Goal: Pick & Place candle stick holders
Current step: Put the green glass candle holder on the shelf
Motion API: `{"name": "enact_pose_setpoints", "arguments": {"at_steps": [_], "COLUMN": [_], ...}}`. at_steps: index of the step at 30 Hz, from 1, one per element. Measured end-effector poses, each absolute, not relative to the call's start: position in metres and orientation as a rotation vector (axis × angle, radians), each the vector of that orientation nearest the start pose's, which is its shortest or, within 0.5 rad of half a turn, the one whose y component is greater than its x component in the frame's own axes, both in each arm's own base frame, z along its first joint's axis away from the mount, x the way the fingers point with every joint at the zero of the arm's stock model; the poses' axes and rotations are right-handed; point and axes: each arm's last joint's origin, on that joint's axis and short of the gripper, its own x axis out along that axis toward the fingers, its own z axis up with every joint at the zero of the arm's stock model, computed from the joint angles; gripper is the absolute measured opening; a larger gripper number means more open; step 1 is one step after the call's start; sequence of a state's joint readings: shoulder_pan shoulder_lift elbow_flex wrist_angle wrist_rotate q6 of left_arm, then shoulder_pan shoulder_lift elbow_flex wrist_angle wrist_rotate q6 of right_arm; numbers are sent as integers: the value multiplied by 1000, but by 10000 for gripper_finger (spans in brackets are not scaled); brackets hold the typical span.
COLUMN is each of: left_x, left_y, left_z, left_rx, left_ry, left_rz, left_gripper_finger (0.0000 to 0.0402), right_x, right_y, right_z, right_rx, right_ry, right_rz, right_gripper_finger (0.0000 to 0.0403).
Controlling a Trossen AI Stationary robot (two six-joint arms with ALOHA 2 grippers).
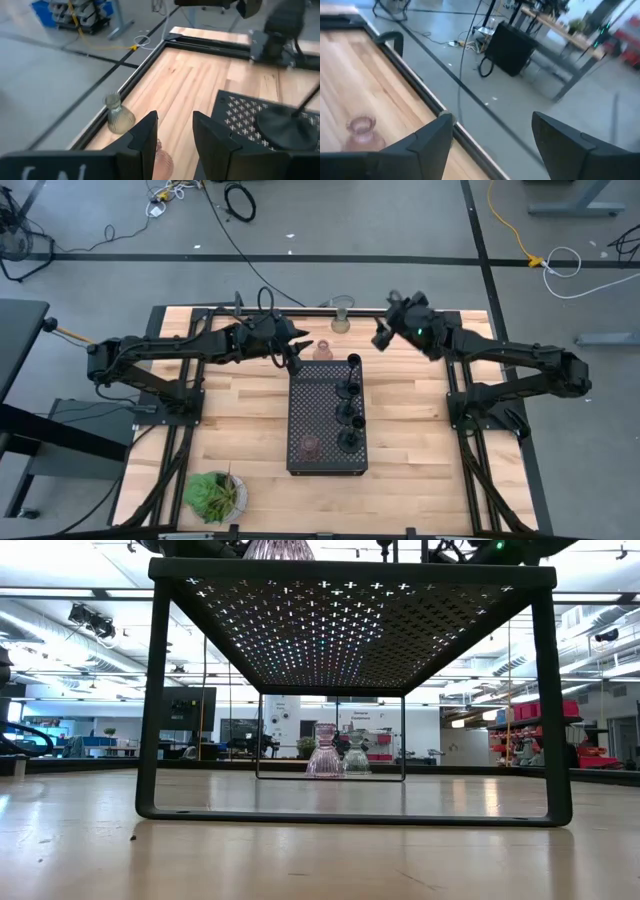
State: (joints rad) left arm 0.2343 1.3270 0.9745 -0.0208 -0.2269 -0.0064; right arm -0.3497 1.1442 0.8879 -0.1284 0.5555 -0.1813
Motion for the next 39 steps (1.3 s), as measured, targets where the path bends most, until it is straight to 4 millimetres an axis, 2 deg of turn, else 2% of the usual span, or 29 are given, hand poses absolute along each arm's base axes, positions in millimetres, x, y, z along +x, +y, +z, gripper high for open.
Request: {"name": "enact_pose_setpoints", "arguments": {"at_steps": [4, 6, 8, 11, 15, 20, 27, 32, 39], "left_x": [284, 283, 282, 281, 280, 278, 276, 276, 276], "left_y": [82, 86, 89, 92, 96, 101, 108, 108, 107], "left_z": [296, 296, 296, 296, 296, 296, 296, 296, 295], "left_rx": [-155, -241, -305, -344, -336, -336, -295, -300, -308], "left_ry": [341, 314, 292, 277, 275, 274, 290, 289, 294], "left_rz": [550, 593, 617, 643, 652, 673, 682, 681, 645], "left_gripper_finger": [129, 129, 128, 129, 128, 128, 128, 128, 128], "right_x": [219, 219, 222, 233, 252, 272, 291, 298, 295], "right_y": [-121, -128, -133, -139, -151, -165, -177, -179, -185], "right_z": [300, 294, 288, 278, 257, 227, 194, 184, 184], "right_rx": [34, 194, 281, 279, 264, 334, 378, 413, 389], "right_ry": [441, 415, 418, 427, 462, 463, 447, 425, 411], "right_rz": [-817, -763, -717, -689, -667, -693, -725, -698, -763], "right_gripper_finger": [272, 272, 272, 272, 272, 272, 272, 272, 272]}}
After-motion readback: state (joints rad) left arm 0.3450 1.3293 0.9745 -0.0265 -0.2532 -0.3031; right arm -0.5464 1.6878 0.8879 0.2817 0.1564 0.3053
